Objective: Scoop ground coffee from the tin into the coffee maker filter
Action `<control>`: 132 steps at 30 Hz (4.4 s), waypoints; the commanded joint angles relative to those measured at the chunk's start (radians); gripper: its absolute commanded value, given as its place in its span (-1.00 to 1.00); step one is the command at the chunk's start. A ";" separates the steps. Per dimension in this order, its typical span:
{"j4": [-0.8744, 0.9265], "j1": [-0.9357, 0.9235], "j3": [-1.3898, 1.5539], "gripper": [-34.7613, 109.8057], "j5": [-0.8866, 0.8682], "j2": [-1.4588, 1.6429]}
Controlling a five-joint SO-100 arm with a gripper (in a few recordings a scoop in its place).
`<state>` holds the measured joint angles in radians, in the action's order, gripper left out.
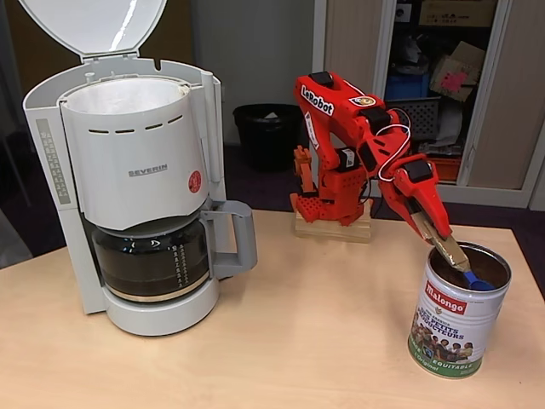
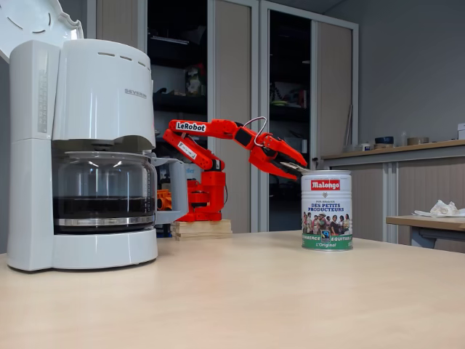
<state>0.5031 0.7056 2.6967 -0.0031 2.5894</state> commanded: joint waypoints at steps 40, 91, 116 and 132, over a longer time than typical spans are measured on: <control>0.230 -0.064 -0.308 -0.52 0.629 -0.091; 0.558 0.110 -0.666 -0.52 0.962 -0.492; 0.699 0.181 -0.857 -0.52 0.934 -0.558; 0.600 0.173 -0.851 -0.52 0.716 -0.525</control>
<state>1.1474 0.8774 1.8300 0.7701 2.0095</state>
